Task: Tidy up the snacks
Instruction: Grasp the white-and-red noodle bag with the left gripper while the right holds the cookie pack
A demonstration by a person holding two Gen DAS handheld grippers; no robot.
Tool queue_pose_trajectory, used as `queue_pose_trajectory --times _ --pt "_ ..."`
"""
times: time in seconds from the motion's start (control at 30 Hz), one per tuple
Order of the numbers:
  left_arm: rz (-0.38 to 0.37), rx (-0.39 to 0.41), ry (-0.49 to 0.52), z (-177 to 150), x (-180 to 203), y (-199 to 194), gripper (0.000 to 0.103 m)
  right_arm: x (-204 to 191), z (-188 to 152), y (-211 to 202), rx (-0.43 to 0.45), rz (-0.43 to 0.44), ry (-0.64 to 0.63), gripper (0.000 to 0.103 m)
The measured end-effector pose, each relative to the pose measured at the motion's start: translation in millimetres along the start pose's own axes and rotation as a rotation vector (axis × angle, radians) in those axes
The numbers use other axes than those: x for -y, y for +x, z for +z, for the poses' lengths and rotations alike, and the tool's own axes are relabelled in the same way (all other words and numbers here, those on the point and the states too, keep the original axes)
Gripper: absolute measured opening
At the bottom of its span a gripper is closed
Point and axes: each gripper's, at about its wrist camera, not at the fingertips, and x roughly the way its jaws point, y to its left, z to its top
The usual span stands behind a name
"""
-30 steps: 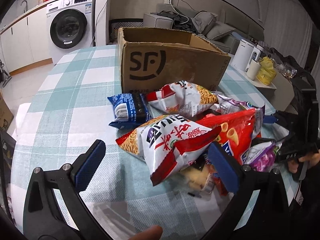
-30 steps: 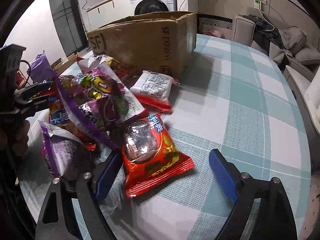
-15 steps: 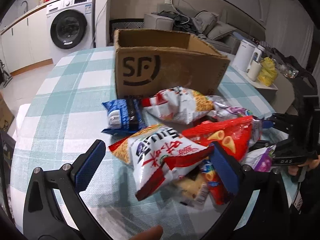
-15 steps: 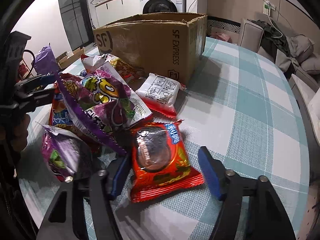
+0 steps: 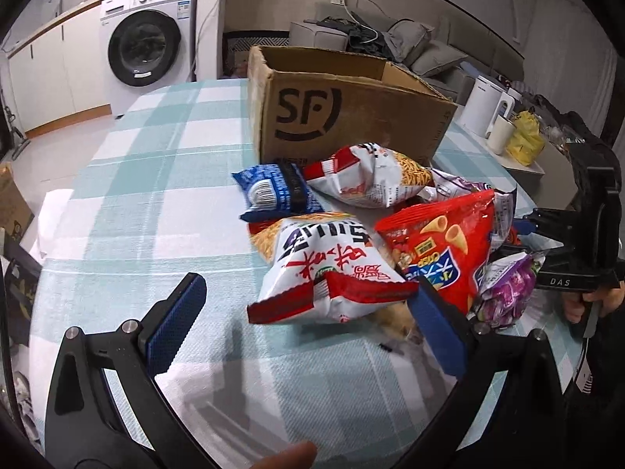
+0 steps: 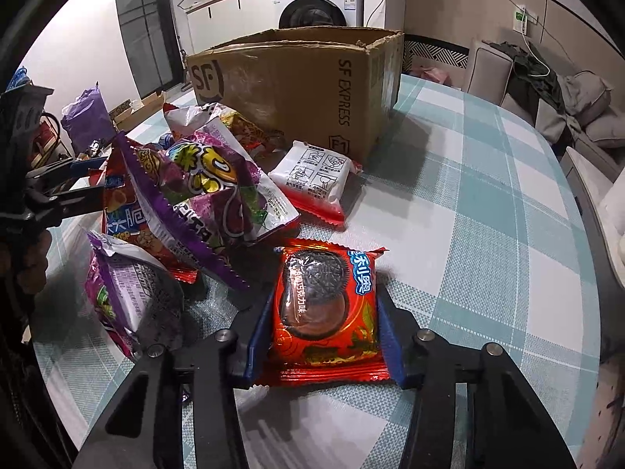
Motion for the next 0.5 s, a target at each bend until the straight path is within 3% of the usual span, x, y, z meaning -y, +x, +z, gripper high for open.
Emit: queue_pose_trajectory --times 0.23,0.33,0.5 --pt "-0.050 0.031 -0.020 17.0 5.3 -9.6 0.102 0.6 -0.3 -0.5 0.001 -0.001 0.005 0.049" --pt "-0.034 0.037 -0.006 28.3 11.8 -5.7 0.102 0.6 0.0 -0.6 0.000 -0.002 0.005 0.049" --pt "0.024 -0.051 -0.010 34.8 6.4 22.1 0.100 0.6 0.4 -0.4 0.000 -0.001 0.007 0.049"
